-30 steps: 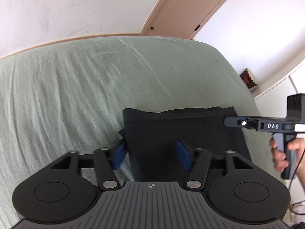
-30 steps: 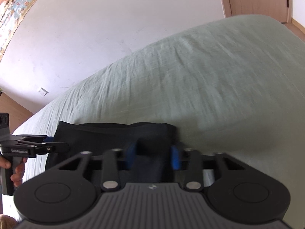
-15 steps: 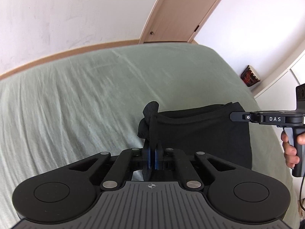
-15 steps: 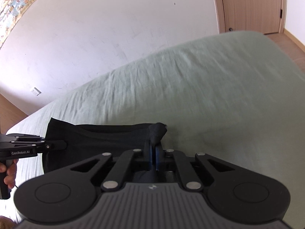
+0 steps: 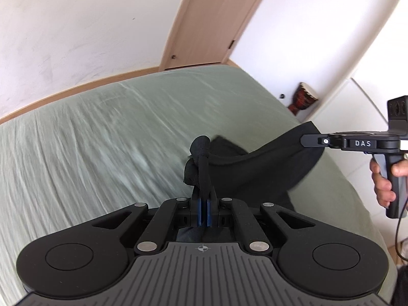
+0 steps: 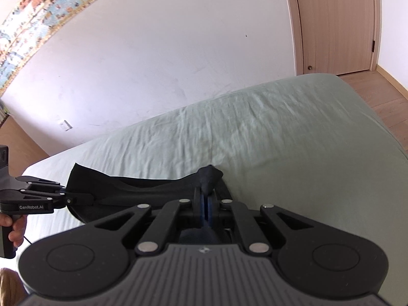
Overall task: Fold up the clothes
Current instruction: 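Grasp the cuff end with both grippers and fold it over toward the waistband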
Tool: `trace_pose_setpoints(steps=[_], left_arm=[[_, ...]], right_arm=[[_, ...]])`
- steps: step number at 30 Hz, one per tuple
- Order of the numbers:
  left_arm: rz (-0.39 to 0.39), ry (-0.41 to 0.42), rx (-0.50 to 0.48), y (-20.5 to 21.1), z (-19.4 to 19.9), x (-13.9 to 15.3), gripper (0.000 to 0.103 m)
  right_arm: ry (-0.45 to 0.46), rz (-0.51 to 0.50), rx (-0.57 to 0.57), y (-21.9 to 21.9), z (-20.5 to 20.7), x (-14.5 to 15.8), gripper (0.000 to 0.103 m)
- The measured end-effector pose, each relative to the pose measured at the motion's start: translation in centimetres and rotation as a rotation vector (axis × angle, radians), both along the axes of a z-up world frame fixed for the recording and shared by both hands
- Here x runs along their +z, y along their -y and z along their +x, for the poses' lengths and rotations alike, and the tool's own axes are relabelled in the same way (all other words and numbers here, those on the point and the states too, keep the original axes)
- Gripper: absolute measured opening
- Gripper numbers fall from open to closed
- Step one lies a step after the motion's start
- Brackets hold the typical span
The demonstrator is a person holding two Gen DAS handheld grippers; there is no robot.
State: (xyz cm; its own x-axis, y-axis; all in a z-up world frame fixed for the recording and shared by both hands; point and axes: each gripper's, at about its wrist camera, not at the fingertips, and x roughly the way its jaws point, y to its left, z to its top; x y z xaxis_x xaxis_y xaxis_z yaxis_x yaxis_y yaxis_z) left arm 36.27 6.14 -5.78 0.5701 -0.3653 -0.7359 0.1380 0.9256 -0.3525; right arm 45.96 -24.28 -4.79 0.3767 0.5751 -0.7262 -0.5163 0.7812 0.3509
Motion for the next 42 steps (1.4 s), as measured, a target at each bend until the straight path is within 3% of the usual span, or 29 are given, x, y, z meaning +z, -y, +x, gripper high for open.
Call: trace_pose_setpoints(steps=[7,13,18,24,29,33,38,42], left_arm=[[0.05,0.059,-0.121,4.5,-8.2,1.1,0.003],[0.081,0.103,-0.249,8.9,-14.8,0.5,0.003],[0.092,0.111,-0.297,10.6,-18.6,-0.5,0.003],[0.127,0.108,-0.26,10.1,-18.1,-1.3,0.003],[0.136,0.155,-0.23,9.4,-17.2,0.3,0.003],[0.144,0.163,-0.269,9.2,-18.4,0.9,0.003],[0.131,0.107,-0.286,9.7,-19.6,-2.1,0.004],[0.139,0.079,-0.305,10.5,-20.6,-4.3,0.006]], right_arm=[[-0.021,0.021,-0.01,3.6,-7.4,0.1,0.003],[-0.062,0.012,-0.023,6.8,-13.8,-1.9,0.004],[-0.084,0.002,-0.042,9.0,-17.0,-3.6,0.004],[-0.104,-0.013,-0.064,9.5,-17.5,-5.2,0.004],[-0.05,0.022,-0.079,8.9,-16.1,-3.1,0.004],[-0.025,0.031,-0.048,9.7,-17.3,-1.6,0.009],[-0.084,-0.04,-0.024,10.3,-19.6,-4.9,0.009],[-0.14,-0.102,-0.028,10.7,-21.2,-8.0,0.024]])
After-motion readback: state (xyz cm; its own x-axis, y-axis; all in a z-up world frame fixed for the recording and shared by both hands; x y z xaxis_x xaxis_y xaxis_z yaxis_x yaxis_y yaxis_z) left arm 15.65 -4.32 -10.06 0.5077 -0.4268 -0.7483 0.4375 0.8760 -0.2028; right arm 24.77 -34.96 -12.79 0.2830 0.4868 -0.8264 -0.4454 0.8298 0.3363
